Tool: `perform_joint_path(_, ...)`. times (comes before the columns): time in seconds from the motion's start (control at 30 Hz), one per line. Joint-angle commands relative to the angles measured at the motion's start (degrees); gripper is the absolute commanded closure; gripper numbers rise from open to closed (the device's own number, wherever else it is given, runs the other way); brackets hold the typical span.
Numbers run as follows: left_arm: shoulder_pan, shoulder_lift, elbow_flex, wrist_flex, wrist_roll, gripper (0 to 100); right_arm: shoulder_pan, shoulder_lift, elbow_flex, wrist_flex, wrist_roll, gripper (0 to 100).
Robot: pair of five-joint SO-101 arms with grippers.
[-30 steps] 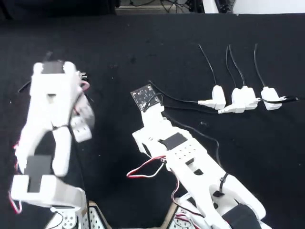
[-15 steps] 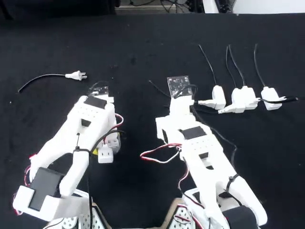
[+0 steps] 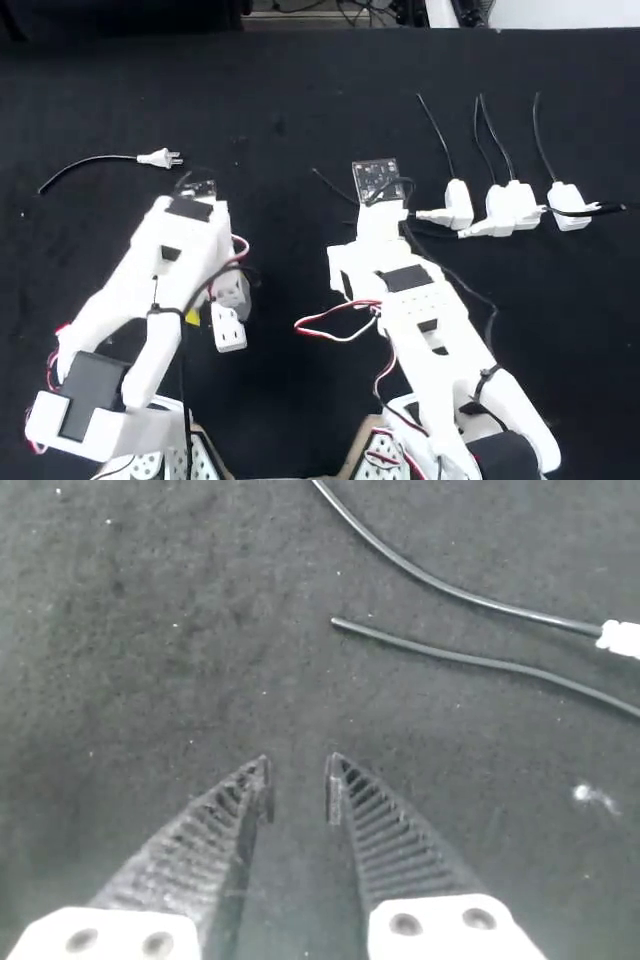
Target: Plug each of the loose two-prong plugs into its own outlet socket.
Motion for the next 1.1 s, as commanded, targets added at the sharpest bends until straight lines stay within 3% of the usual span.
perform_joint_path(0.0,-6.46,-2.2,-9.27,7.47,-3.25,77,0.79,-2.77,-2.15,-1.32,-0.7,91.3)
perform_joint_path(0.27,-22.02,-1.67,-9.01,8.0,-22.86,77,0.79,-2.68,-2.15,-1.32,-0.79,91.3)
perform_joint_path(0.47,-23.34,-2.2,2.07,-2.73,-27.96,77,0.79,-2.77,-2.15,-1.32,-0.79,91.3)
perform_joint_path(0.73,-11.82,-2.2,13.32,-13.19,-27.34,77,0.79,-2.77,-2.15,-1.32,-0.79,91.3)
perform_joint_path(1.07,3.12,-2.2,4.0,-13.36,-12.04,77,0.79,-2.77,-2.15,-1.41,-0.7,91.3)
